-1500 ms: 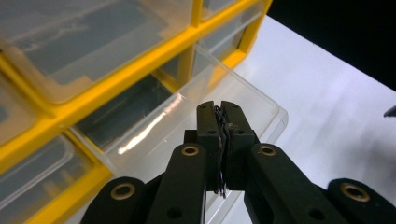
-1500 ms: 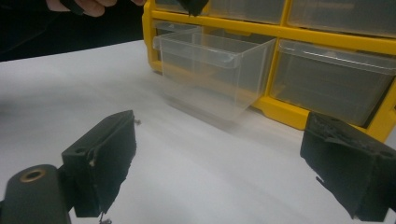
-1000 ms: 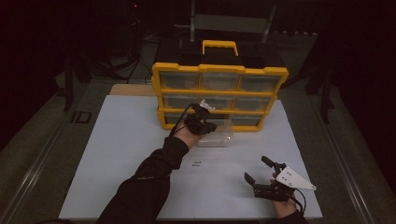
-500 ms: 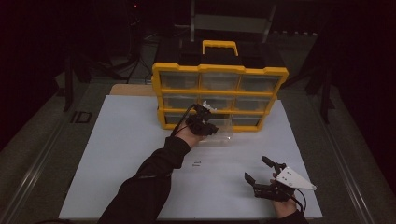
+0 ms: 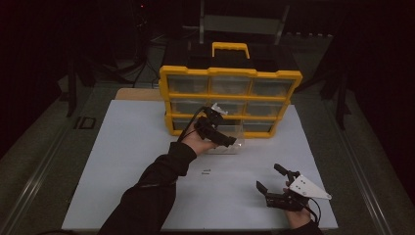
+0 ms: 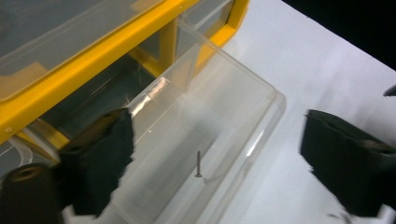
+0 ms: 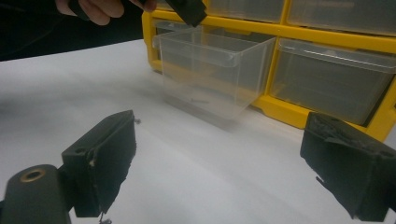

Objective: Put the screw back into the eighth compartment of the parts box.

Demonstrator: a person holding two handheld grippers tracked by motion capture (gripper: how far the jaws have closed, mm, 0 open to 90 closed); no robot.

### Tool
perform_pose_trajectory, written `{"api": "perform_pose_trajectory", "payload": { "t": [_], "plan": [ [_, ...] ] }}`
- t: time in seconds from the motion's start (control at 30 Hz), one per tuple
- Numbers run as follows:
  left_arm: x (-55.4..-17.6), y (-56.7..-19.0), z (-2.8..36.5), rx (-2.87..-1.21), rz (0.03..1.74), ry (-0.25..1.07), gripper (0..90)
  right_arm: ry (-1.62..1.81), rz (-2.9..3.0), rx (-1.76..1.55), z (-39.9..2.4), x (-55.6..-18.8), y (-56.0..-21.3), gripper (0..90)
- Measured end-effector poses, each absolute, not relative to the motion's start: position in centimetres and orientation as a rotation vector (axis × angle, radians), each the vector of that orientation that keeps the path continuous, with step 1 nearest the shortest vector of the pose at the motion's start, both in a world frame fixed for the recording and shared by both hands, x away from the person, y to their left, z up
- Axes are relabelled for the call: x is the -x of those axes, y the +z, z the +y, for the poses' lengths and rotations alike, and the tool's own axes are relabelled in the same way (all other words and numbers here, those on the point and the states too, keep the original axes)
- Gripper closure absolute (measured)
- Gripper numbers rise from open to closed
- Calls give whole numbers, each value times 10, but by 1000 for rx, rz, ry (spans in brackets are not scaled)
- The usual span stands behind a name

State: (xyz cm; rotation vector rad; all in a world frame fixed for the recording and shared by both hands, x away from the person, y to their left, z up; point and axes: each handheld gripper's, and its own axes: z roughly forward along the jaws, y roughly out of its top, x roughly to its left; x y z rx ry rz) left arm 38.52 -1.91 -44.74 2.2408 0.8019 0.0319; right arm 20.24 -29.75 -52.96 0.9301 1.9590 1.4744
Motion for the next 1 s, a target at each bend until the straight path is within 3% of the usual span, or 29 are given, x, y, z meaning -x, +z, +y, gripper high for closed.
{"api": "perform_pose_trajectory", "payload": {
  "t": [0.23, 1.0],
  "plan": [
    [-379, -438, -11, -2213, 768, 45, 8, 1475, 1960, -932, -297, -202, -530, 108],
    [-348, -432, 48, -2123, 664, 56, 9, 1471, 1965, -929, -295, -203, -530, 108]
  ]
}}
